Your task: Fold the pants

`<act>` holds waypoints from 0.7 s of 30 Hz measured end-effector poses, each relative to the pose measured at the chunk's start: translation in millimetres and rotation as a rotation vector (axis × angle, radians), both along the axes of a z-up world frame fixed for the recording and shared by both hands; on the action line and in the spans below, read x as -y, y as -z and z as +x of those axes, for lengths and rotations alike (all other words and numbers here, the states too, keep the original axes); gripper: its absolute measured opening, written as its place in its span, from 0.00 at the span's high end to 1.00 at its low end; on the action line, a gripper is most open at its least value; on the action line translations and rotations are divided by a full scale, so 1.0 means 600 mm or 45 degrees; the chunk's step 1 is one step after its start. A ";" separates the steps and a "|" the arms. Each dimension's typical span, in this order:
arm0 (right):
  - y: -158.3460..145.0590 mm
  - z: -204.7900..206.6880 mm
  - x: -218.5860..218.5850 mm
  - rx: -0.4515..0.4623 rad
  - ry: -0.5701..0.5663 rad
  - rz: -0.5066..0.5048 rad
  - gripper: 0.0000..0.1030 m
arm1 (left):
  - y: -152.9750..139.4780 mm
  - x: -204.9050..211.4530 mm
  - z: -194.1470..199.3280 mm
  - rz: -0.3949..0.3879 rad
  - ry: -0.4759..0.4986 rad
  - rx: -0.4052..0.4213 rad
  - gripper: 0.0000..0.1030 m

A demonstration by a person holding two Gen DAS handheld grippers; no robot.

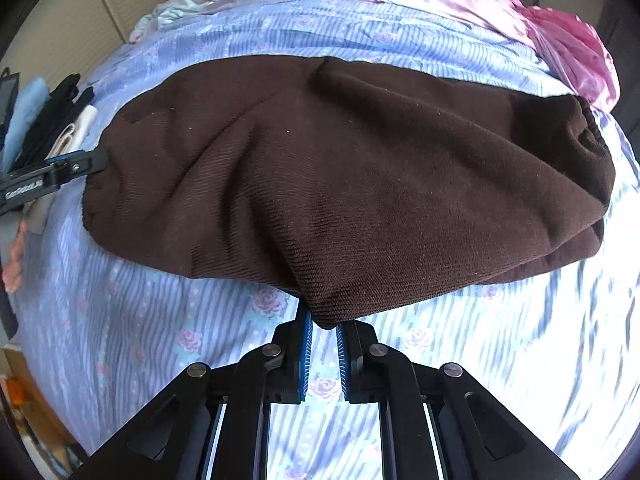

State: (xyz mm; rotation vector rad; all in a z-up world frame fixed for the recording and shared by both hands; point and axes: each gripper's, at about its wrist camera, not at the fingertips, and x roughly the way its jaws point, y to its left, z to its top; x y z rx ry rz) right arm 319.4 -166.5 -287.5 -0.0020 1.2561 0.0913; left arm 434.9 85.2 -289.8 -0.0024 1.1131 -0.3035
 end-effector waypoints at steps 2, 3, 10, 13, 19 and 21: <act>0.006 0.002 -0.002 -0.007 0.021 0.001 0.88 | 0.015 0.002 0.012 -0.060 0.001 -0.045 0.26; 0.008 0.001 -0.002 -0.011 0.028 0.001 0.88 | 0.020 0.003 0.015 -0.078 -0.002 -0.058 0.36; 0.009 -0.016 0.000 -0.013 0.076 -0.001 0.90 | 0.005 0.007 0.021 -0.011 -0.112 -0.067 0.67; 0.025 -0.017 0.005 -0.057 0.123 0.017 0.90 | 0.026 0.004 0.027 0.006 -0.134 -0.113 0.66; 0.024 -0.039 -0.003 -0.078 0.119 -0.066 0.88 | 0.001 0.027 0.014 0.260 -0.070 0.003 0.36; 0.000 -0.063 0.000 -0.007 0.136 -0.120 0.65 | -0.027 0.039 -0.009 0.332 0.008 0.087 0.36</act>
